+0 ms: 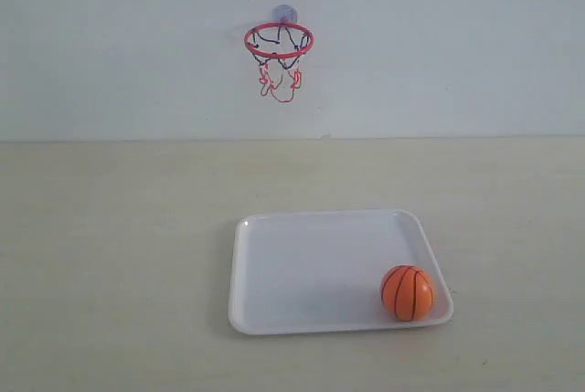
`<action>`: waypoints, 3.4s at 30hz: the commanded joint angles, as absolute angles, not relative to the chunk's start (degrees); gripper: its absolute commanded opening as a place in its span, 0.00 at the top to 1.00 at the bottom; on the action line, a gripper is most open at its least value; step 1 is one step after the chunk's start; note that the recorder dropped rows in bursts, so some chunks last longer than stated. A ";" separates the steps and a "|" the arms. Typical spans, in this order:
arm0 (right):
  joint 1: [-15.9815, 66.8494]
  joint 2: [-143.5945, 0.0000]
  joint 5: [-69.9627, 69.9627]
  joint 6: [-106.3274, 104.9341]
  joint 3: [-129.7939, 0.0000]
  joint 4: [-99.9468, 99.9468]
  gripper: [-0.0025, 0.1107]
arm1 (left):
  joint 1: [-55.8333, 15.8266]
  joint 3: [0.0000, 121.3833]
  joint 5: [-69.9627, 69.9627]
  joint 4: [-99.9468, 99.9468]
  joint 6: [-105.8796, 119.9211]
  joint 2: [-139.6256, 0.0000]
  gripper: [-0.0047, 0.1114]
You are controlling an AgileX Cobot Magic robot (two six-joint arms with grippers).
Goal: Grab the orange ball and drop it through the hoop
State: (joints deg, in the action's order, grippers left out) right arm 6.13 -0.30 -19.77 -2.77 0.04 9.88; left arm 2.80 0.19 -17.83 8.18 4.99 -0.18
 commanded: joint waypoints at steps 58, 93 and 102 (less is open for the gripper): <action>5.79 -40.53 -32.64 -18.47 -34.14 9.96 0.98 | 2.86 0.00 -17.42 8.54 4.56 0.00 0.92; 20.10 -87.80 -52.77 -12.26 -70.46 4.64 0.98 | 2.86 0.00 -17.42 8.54 4.56 0.00 0.92; 27.17 -96.84 -56.24 -7.57 -77.14 0.30 0.82 | 2.86 0.00 -17.42 8.54 4.56 0.00 0.92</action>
